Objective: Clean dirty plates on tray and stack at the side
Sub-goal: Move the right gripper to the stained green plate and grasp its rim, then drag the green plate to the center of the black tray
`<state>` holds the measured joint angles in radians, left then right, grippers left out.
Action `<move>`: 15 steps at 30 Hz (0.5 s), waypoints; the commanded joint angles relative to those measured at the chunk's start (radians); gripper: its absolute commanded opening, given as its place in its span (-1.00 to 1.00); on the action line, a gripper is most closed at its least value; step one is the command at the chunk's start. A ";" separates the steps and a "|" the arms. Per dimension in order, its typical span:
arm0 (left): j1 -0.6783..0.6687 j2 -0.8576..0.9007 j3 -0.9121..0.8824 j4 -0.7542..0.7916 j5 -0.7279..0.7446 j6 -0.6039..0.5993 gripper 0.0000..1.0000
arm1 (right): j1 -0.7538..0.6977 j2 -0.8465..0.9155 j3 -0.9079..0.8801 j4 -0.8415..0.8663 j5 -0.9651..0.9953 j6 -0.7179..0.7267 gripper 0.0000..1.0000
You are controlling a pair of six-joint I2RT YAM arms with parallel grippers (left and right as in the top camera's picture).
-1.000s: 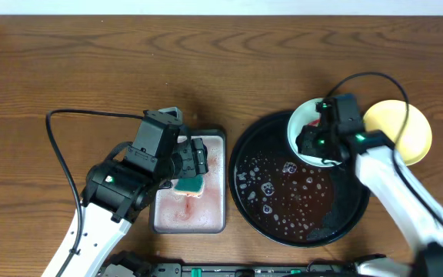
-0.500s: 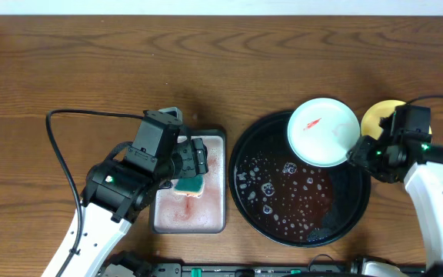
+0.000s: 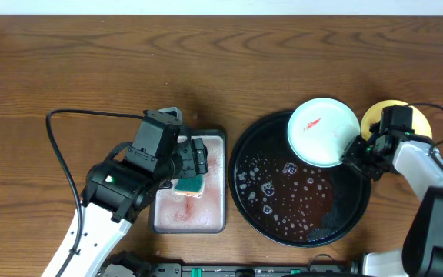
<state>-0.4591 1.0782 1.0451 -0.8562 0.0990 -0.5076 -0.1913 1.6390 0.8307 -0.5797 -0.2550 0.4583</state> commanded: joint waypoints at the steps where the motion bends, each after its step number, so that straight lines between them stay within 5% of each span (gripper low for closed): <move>1: 0.005 0.000 0.004 -0.002 -0.002 0.010 0.66 | 0.001 -0.007 0.001 0.021 -0.017 -0.047 -0.98; 15: 0.005 0.000 0.004 -0.002 -0.002 0.010 0.66 | 0.105 -0.327 0.003 -0.235 -0.040 -0.228 -0.98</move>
<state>-0.4591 1.0782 1.0451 -0.8566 0.0990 -0.5076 -0.1375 1.3449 0.8349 -0.7719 -0.2806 0.2768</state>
